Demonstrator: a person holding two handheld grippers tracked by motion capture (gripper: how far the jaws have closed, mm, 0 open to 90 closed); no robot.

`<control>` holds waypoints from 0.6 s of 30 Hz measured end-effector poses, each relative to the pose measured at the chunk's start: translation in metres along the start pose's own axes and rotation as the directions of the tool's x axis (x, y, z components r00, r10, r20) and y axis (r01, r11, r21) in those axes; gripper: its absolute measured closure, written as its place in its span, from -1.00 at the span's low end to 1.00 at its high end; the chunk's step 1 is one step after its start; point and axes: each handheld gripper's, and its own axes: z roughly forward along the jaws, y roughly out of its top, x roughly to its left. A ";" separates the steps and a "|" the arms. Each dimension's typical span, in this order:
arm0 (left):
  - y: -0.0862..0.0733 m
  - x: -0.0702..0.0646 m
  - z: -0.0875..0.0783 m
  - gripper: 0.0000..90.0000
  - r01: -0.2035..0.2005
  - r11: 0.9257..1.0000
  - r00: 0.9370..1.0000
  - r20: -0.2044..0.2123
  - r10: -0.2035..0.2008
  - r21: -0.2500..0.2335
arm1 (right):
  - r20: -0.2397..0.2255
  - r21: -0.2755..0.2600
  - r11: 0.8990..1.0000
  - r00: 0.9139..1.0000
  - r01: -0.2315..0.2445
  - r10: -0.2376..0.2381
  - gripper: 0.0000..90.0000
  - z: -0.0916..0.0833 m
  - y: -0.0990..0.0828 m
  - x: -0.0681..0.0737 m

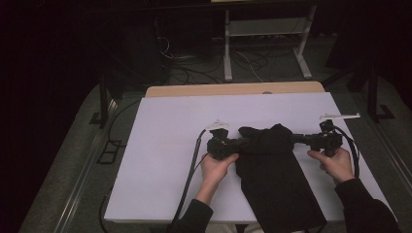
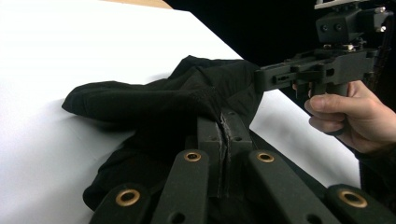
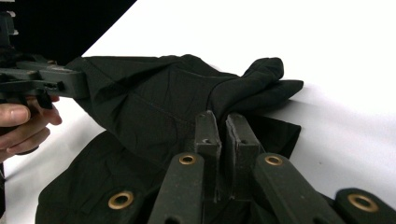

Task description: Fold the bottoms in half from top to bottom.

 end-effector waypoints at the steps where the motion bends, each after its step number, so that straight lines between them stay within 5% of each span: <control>1: 0.000 -0.003 0.000 0.94 -0.008 1.000 1.000 0.007 0.008 0.000 | -0.001 -0.006 1.000 1.000 -0.007 0.007 0.86 -0.002 -0.001 0.000; 10: -0.003 -0.021 -0.004 0.94 -0.051 0.999 0.999 0.009 0.051 0.015 | -0.013 0.012 1.000 1.000 -0.012 0.013 0.86 -0.007 -0.008 0.002; 18: -0.010 -0.025 -0.006 0.94 -0.035 0.999 0.999 0.023 0.034 0.010 | -0.012 0.028 0.999 1.000 -0.017 0.017 0.86 -0.009 -0.013 0.002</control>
